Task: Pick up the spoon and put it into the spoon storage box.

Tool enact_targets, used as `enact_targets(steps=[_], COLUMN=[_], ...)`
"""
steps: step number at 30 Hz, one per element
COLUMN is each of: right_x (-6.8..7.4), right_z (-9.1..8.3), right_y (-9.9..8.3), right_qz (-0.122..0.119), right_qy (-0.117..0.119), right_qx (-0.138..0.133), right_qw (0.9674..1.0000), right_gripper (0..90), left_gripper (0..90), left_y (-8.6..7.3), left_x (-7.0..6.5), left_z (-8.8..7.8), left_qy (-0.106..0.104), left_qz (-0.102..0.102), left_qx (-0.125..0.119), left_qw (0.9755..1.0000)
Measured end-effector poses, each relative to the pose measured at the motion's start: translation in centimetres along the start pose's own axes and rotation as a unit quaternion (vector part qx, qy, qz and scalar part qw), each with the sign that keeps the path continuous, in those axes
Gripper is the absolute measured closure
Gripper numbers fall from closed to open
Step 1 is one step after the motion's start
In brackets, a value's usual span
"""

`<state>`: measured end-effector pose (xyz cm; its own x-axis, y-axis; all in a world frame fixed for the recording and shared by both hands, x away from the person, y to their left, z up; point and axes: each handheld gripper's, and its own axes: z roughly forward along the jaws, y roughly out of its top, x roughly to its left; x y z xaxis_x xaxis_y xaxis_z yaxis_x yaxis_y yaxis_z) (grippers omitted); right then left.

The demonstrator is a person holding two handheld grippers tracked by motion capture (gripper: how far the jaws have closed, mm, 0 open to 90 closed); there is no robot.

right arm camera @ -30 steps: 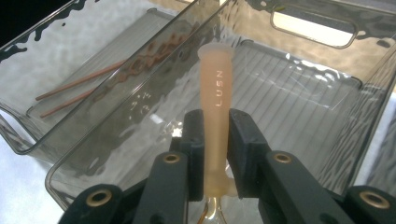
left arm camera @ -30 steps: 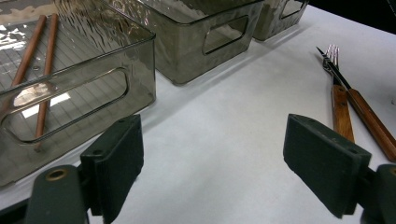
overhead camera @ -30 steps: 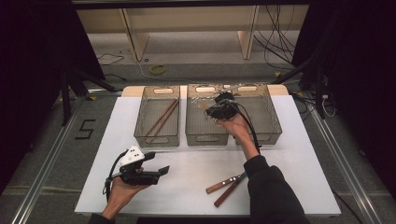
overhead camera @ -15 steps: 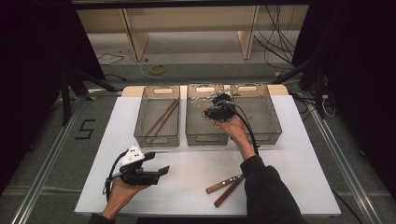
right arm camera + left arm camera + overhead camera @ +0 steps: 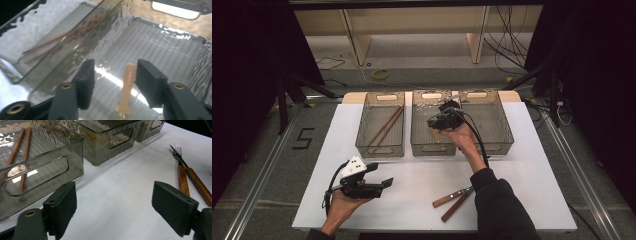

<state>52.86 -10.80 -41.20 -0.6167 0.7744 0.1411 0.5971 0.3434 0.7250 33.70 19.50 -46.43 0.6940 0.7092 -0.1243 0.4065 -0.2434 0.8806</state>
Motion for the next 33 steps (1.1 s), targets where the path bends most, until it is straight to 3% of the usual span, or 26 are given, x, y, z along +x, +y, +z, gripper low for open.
enact_targets(steps=[5, 8, 10, 15, 23, 26, 33], right_x=[0.8, 1.9, 2.6, 4.0, 5.5, 6.0, 6.8], right_z=[-2.0, -3.7, -4.7, -6.7, -7.6, -8.0, -8.6], right_y=[-0.2, -0.7, -1.4, -3.9, -8.8, -10.0, -12.4], right_qz=[-0.014, -0.035, -0.05, -0.059, -0.064, -0.074, -0.083], right_qy=[0.025, 0.042, 0.052, 0.077, 0.09, 0.083, 0.093], right_qx=[-0.001, -0.007, -0.007, -0.005, 0.007, 0.016, 0.033], right_qw=[0.9996, 0.9985, 0.9974, 0.9952, 0.9939, 0.9937, 0.9917], right_gripper=[41.9, 40.8, 40.6, 41.0, 40.8, 41.7, 42.5], left_gripper=[19.4, 19.5, 19.5, 19.4, 19.4, 19.4, 19.4], left_y=[0.0, 0.0, 0.0, 0.0, 0.0, 0.0, 0.0], left_x=[0.0, 0.0, 0.0, 0.0, 0.0, 0.0, 0.0], left_z=[0.0, 0.0, 0.0, 0.0, 0.0, 0.0, 0.0], left_qy=[0.0, 0.001, 0.001, 0.002, 0.002, 0.003, 0.002], left_qz=[-0.003, -0.002, 0.0, 0.0, -0.001, -0.001, 0.001], left_qx=[-0.001, -0.001, 0.002, 0.002, 0.001, 0.001, 0.002], left_qw=[1.0, 1.0, 1.0, 1.0, 1.0, 1.0, 1.0])
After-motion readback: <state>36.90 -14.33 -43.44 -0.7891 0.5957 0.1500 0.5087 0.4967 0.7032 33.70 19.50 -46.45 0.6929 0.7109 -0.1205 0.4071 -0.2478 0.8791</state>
